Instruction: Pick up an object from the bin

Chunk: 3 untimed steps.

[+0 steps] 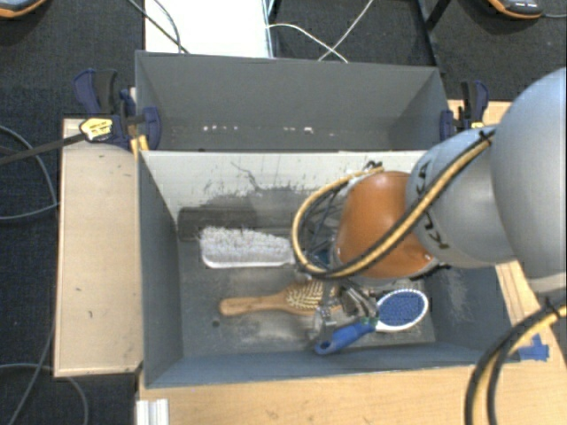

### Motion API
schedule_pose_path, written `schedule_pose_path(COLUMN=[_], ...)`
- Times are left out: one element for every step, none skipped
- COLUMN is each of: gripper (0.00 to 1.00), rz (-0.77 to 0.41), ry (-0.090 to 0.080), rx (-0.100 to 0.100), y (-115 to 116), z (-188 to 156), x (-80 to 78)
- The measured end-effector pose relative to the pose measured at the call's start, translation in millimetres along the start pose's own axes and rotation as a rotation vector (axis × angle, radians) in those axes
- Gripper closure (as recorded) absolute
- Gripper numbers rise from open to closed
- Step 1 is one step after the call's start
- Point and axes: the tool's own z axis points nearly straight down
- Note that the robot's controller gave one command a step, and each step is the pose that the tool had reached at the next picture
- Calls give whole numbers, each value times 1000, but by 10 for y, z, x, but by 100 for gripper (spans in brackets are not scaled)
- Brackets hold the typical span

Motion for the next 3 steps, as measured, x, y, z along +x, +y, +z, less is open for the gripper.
schedule_pose_path(gripper=[0, 0, 100], rz=[-32, -2, -36], ry=[-16, -6, -20], rx=[5, 1, 4], y=[19, 17, 190], z=[-23, -47, -12], x=[38, 30, -11])
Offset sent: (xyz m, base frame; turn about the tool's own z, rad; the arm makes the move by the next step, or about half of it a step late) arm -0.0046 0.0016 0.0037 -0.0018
